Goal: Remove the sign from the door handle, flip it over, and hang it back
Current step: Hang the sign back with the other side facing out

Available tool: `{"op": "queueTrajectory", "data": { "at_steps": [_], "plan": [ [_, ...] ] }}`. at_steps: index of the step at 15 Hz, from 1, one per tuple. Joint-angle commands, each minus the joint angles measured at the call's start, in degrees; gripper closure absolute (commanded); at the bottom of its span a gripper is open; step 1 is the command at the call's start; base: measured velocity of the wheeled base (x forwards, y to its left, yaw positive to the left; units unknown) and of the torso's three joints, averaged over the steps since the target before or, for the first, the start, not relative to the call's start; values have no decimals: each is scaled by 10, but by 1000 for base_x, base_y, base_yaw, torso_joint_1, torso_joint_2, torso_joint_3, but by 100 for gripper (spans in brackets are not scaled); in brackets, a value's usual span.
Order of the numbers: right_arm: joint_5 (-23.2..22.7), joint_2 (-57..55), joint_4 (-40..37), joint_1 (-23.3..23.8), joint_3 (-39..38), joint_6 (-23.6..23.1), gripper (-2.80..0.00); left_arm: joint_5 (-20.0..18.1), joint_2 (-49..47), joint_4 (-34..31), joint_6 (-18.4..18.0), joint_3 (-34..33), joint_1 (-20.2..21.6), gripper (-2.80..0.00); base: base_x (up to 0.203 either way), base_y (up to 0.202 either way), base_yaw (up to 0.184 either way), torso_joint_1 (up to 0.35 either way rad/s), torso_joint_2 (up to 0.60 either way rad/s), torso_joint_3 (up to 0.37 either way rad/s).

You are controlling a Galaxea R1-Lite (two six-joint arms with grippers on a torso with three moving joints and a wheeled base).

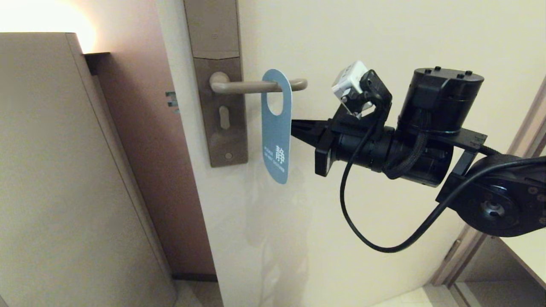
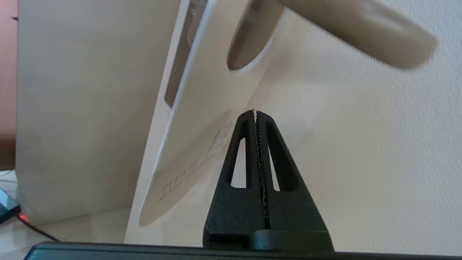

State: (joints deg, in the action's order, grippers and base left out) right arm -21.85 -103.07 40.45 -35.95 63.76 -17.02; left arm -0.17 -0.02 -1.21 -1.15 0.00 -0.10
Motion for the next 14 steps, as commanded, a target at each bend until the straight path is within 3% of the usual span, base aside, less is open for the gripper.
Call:
{"op": "queueTrajectory", "data": {
  "at_steps": [1,8,14],
  "plan": [
    [-1,-2,2,-8,7,-1,0,0,0,0,0,0,0,0,0,0,0,0,0,0],
    [1,2,2,-64,14,0,0,0,0,0,0,0,0,0,0,0,0,0,0,0],
    [1,-1,3,-77,31,-3,0,0,0,0,0,0,0,0,0,0,0,0,0,0]
  ]
}}
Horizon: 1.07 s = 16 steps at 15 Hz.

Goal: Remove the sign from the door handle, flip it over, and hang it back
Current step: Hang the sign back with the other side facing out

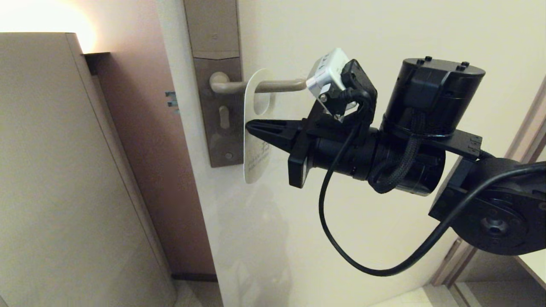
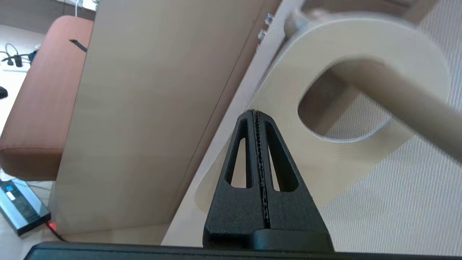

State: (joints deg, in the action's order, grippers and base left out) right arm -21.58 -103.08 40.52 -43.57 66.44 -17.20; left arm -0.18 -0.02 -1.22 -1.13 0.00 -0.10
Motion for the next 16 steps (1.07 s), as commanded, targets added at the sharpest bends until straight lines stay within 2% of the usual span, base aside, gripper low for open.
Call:
{"op": "queueTrajectory", "data": {
  "at_steps": [1,9,16],
  "plan": [
    [0,-3,3,-1,9,-2,0,0,0,0,0,0,0,0,0,0,0,0,0,0],
    [74,-39,7,-7,47,-3,0,0,0,0,0,0,0,0,0,0,0,0,0,0],
    [78,-47,13,-34,58,-4,0,0,0,0,0,0,0,0,0,0,0,0,0,0]
  ]
}}
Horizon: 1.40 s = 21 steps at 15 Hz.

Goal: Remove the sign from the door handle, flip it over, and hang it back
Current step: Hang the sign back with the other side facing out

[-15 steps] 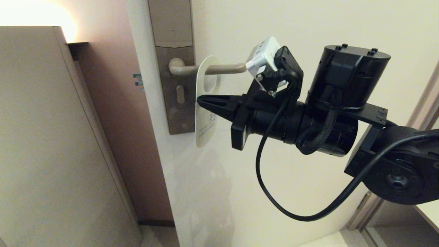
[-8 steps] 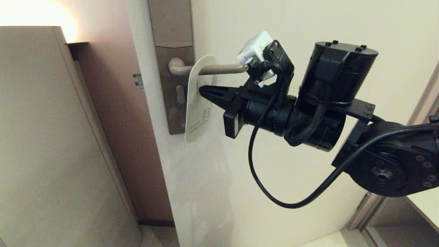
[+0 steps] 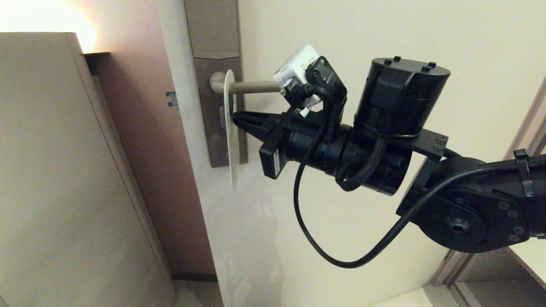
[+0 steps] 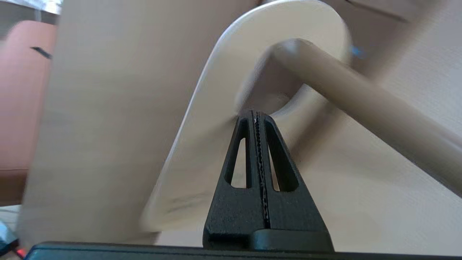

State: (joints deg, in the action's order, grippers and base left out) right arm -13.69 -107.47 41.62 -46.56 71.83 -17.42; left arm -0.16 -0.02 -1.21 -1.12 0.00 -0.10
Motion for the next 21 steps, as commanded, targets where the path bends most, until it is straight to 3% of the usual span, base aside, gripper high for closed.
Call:
{"op": "queueTrajectory", "data": {
  "at_steps": [1,17,21],
  "plan": [
    [-1,-4,2,-6,8,-2,0,0,0,0,0,0,0,0,0,0,0,0,0,0],
    [0,-67,15,-34,53,-14,0,0,0,0,0,0,0,0,0,0,0,0,0,0],
    [28,-75,17,-34,68,-15,0,0,0,0,0,0,0,0,0,0,0,0,0,0]
  ]
}}
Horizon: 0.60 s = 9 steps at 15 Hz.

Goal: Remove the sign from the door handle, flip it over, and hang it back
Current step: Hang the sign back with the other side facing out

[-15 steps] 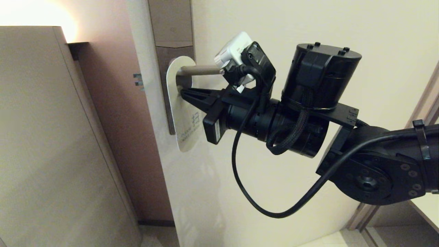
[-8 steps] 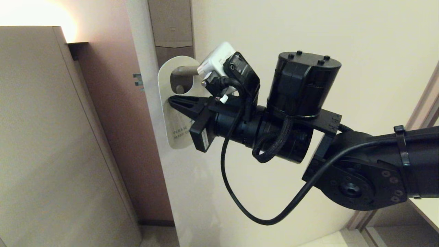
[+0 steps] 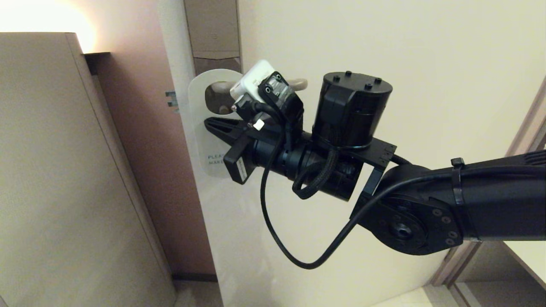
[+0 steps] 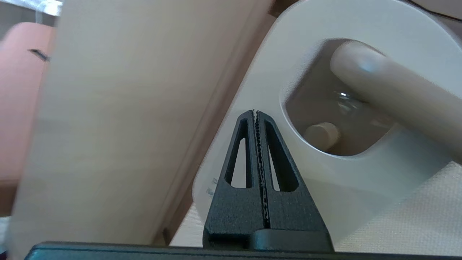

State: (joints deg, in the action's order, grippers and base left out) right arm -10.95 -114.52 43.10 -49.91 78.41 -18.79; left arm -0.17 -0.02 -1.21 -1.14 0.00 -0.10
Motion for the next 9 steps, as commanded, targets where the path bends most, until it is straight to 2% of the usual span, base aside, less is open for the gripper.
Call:
{"op": "queueTrajectory", "data": {
  "at_steps": [1,9],
  "plan": [
    [3,-8,3,1,3,-1,0,0,0,0,0,0,0,0,0,0,0,0,0,0],
    [13,-13,20,2,3,-2,0,0,0,0,0,0,0,0,0,0,0,0,0,0]
  ]
}}
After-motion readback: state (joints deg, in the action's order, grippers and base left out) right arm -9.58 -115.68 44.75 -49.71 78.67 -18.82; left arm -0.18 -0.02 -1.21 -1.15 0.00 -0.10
